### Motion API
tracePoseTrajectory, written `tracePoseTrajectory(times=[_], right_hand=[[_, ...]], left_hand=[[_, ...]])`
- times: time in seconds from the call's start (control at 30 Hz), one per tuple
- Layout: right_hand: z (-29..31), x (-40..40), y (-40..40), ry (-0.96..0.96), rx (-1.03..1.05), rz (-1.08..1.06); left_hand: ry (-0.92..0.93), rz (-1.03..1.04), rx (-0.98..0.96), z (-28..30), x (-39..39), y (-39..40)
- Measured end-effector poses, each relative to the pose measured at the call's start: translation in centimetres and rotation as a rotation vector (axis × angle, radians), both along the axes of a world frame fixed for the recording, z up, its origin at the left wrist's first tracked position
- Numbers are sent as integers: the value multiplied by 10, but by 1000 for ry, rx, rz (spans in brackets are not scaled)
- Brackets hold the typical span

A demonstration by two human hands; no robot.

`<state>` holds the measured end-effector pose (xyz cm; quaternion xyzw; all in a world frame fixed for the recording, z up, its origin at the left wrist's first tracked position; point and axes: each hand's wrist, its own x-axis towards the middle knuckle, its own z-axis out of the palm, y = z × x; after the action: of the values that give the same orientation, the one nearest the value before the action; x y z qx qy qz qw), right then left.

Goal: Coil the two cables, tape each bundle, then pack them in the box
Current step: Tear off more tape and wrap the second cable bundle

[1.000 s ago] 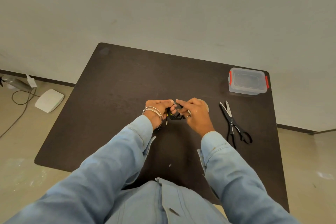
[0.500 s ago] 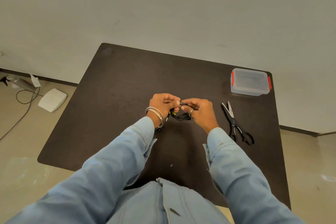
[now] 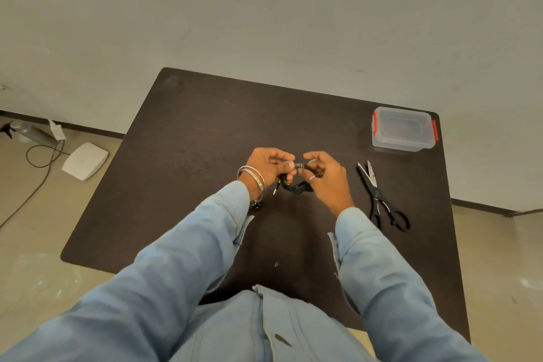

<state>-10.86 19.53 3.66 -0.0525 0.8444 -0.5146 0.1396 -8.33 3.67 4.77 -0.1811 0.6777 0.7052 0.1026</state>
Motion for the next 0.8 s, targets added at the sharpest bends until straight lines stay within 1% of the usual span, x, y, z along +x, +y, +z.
tracePoseTrajectory(times=[0.07, 0.13, 0.2, 0.33, 0.4, 0.5, 0.6, 0.67, 0.73, 0.8], right_hand=[[2, -2, 8, -250, -181, 88], [0, -2, 12, -382, -308, 73], [-3, 0, 11, -426, -353, 4], [-13, 4, 8, -474, -346, -108], [-18, 9, 7, -504, -360, -179], [-29, 17, 4, -511, -346, -289], [-47, 27, 3, -525, -264, -346], [-56, 32, 1, -482, -173, -359], [-62, 37, 0, -410, -75, -336], [-67, 40, 1, -369, 6, -302]], left_hand=[[-38, 6, -51, -6, 3, -3], [-64, -7, -87, -13, 5, -5], [-68, -35, -114, -19, 5, -5], [-90, -90, -149, -26, 11, -1], [-132, -114, -183, -28, 15, 1], [-233, -210, -249, -34, 23, 3], [-331, -261, -295, -45, 29, 6], [-356, -212, -323, -55, 32, 9], [-349, -150, -377, -69, 35, 11], [-356, -95, -383, -80, 39, 13]])
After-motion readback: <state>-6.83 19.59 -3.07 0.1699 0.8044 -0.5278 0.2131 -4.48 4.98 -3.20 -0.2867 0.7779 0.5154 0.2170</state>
